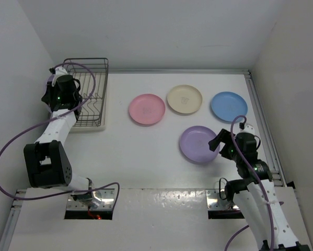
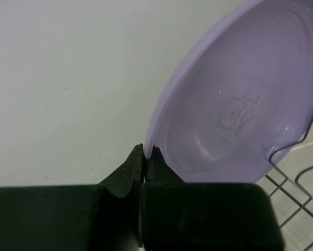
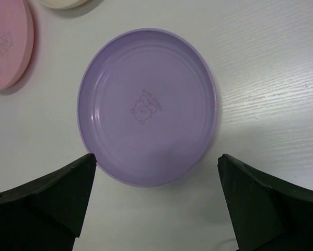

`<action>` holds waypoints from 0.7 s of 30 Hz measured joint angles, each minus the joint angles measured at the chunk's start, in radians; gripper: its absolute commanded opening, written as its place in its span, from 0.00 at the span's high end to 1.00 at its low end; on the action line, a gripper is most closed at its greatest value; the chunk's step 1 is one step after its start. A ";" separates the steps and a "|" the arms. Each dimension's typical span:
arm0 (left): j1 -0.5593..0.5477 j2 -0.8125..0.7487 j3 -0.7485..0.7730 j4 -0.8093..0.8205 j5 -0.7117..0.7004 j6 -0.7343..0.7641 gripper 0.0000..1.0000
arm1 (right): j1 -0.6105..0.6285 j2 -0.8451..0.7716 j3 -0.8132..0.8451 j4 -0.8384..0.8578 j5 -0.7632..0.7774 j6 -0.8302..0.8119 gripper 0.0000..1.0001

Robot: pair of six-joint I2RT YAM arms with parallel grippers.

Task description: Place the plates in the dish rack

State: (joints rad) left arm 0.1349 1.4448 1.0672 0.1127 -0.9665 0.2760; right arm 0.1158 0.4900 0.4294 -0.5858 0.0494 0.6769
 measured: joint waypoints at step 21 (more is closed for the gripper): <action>0.056 0.092 0.194 -0.344 0.262 -0.184 0.00 | -0.029 0.566 0.108 0.037 0.010 0.012 0.09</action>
State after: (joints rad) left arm 0.1905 1.5364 1.2613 -0.2314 -0.7040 0.0921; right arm 0.0864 1.0565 0.5377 -0.5488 0.0597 0.6888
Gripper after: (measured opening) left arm 0.995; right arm 0.957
